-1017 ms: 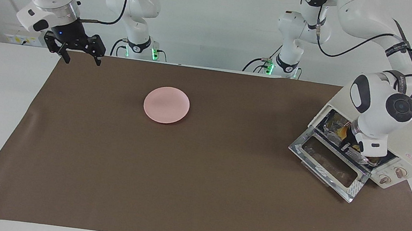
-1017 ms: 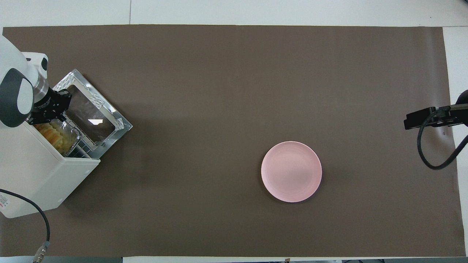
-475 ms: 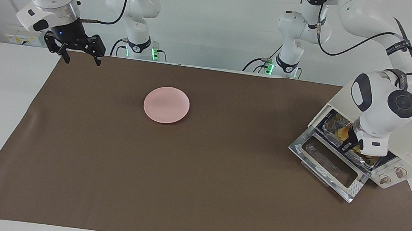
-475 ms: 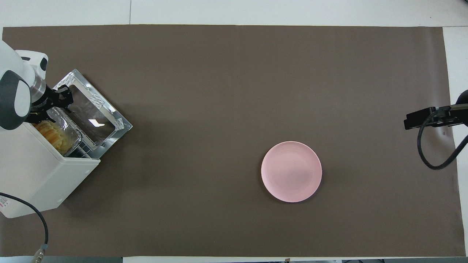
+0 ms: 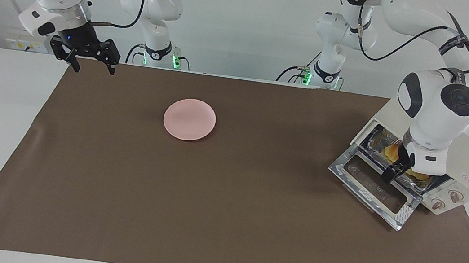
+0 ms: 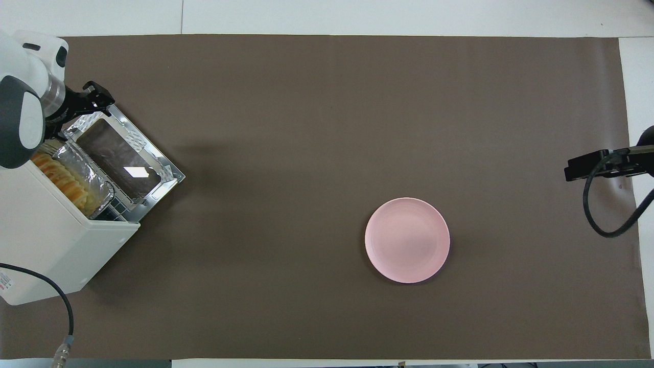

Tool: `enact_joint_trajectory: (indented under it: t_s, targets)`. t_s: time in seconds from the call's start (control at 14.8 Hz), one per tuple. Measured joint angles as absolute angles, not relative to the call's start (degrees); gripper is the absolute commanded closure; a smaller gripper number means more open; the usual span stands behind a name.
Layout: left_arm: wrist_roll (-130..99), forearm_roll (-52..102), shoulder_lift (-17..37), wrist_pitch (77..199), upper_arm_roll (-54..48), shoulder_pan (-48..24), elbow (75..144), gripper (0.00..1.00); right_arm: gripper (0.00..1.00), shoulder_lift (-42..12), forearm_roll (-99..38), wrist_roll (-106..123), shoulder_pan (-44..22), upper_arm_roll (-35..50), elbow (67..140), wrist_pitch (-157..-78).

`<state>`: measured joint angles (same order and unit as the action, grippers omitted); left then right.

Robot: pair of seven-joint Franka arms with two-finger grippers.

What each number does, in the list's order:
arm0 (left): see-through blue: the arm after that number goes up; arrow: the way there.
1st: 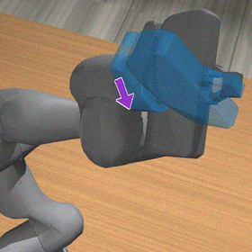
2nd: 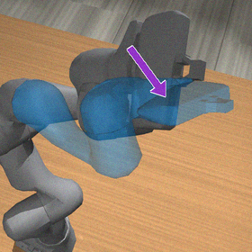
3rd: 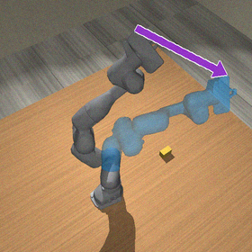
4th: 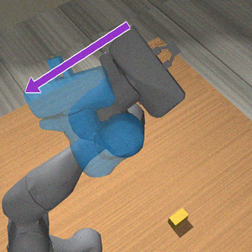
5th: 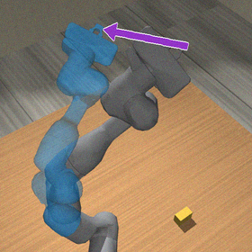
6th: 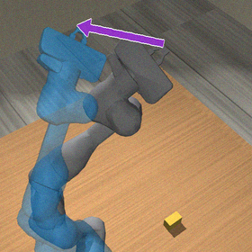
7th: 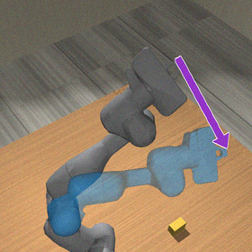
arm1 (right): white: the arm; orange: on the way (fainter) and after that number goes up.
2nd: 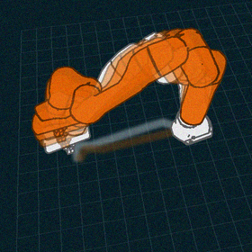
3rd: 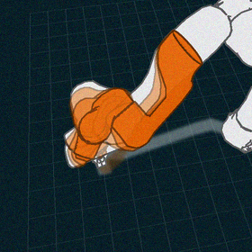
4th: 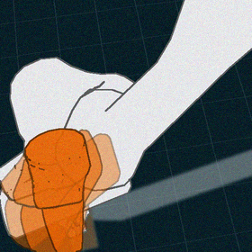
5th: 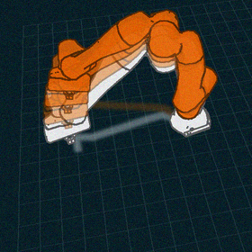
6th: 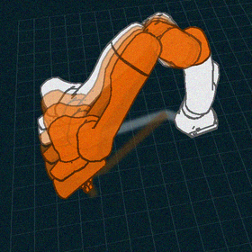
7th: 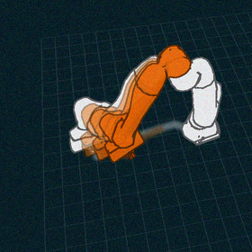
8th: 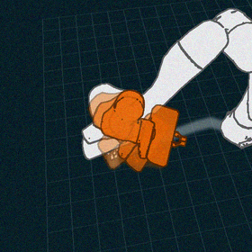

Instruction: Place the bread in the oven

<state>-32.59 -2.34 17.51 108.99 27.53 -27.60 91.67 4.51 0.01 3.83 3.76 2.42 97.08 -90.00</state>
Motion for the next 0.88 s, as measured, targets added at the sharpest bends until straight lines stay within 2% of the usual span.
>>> enact_joint_trajectory:
  t_s: [0.2,0.61,0.88]
  targets:
    - [-24.21,-1.14,14.97,104.12,27.54,-27.90,90.22,0.00,0.00,4.51,0.01,3.84,3.76,2.42,97.08,-90.00]
    - [-7.34,-0.10,2.68,87.46,27.62,-27.93,89.65,0.00,0.00,4.51,0.01,3.84,3.76,2.42,97.08,-90.00]
    - [-2.13,-0.09,-0.15,82.56,27.60,-28.00,90.23,0.00,0.00,4.51,0.01,3.84,3.76,2.42,97.08,-90.00]
